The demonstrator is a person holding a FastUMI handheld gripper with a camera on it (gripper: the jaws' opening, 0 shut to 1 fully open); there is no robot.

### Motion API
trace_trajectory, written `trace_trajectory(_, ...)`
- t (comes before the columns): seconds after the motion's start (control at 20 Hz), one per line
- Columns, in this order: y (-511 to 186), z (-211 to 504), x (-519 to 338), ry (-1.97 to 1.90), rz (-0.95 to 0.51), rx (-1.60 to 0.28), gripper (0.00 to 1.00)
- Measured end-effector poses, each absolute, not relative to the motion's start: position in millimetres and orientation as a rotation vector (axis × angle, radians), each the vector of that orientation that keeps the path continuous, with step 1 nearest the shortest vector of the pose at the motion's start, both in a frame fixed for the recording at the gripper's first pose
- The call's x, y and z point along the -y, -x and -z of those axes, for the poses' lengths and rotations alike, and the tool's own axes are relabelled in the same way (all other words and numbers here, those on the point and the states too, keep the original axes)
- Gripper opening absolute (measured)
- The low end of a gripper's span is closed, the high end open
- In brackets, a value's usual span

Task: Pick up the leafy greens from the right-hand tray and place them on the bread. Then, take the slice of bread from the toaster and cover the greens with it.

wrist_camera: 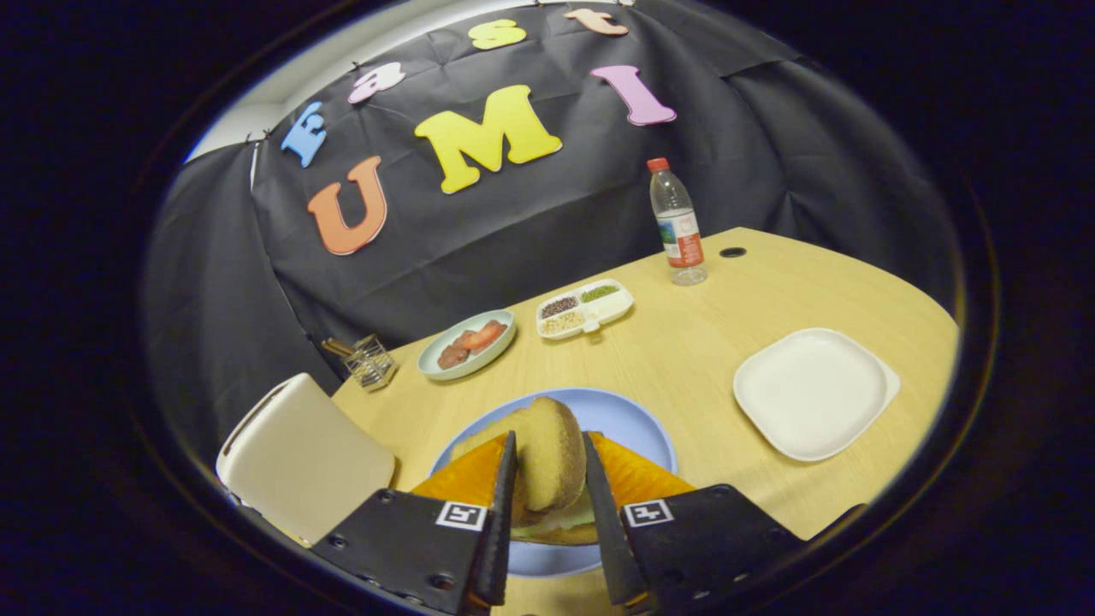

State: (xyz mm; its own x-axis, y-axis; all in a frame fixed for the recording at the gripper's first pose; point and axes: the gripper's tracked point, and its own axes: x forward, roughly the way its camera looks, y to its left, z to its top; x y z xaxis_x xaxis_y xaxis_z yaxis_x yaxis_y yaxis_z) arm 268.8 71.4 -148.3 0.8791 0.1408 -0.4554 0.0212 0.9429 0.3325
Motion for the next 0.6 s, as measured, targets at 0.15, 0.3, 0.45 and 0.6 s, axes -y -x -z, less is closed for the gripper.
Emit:
trace_trajectory(0.15,-267,147,-59,-0.319,-0.045,-0.498,0.62)
trace_trajectory(0.3,-261,128,-48,-0.281,-0.035,-0.451,0.78)
trace_trajectory(0.45,-247,85,-34,-0.196,-0.010,-0.325,0.85)
trace_trajectory(0.6,-226,34,-20,-0.098,0.012,-0.184,0.91)
